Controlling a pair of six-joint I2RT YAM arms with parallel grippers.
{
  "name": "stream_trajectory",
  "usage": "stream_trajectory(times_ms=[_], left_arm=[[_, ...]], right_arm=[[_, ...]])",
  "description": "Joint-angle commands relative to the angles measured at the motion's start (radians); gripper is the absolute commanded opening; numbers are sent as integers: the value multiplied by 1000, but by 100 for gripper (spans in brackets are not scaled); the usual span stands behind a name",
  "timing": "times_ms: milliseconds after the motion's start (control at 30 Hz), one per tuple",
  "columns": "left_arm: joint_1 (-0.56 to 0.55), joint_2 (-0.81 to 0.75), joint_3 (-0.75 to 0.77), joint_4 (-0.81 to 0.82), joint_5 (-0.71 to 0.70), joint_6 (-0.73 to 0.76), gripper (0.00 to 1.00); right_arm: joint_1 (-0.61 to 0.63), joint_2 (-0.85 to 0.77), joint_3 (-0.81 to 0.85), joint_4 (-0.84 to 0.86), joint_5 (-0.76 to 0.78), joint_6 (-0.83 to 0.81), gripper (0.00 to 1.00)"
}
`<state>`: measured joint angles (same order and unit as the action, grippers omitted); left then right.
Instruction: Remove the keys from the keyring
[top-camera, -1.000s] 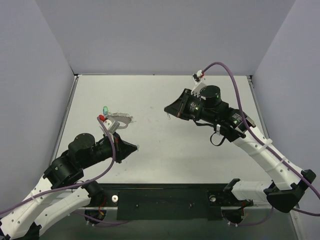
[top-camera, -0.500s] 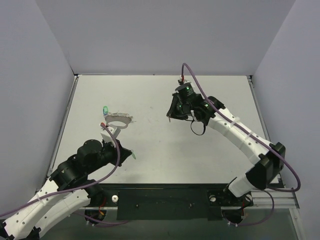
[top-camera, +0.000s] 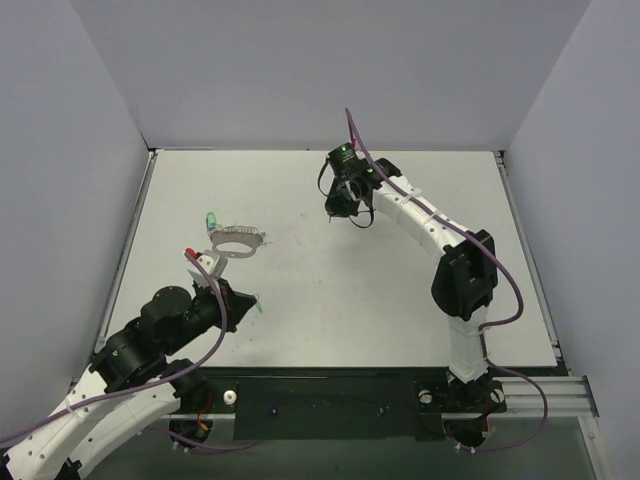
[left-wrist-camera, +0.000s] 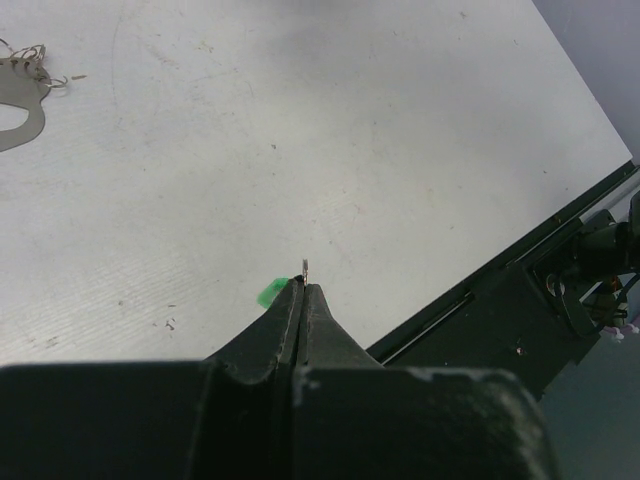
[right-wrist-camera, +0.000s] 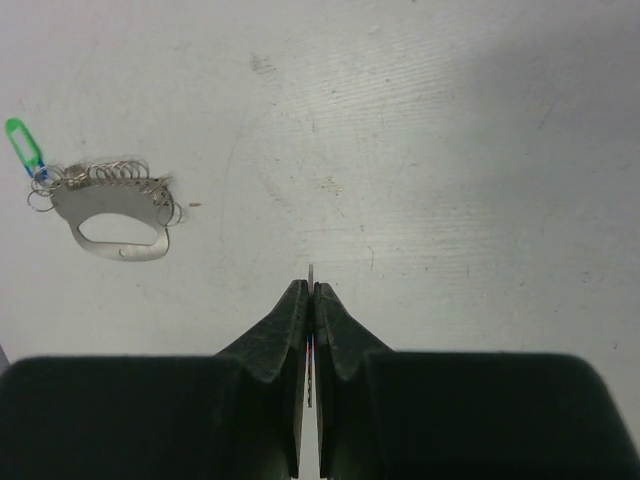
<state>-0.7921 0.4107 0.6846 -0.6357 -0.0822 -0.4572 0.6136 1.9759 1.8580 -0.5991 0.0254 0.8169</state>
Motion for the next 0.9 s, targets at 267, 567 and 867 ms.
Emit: stream_trajectory(times_ms=[267,567,867], left_arm=[[4,-7,1,44,-18,20,0],[2,-12,0,42,-19,22,0],[4,-6,-3,44,-25,20,0]], right_arm=[[-43,106,87,-137,-87,61,31],[-38,28,12,-105,-91,34,71],[115,-358,-288,77,49,-28,82]])
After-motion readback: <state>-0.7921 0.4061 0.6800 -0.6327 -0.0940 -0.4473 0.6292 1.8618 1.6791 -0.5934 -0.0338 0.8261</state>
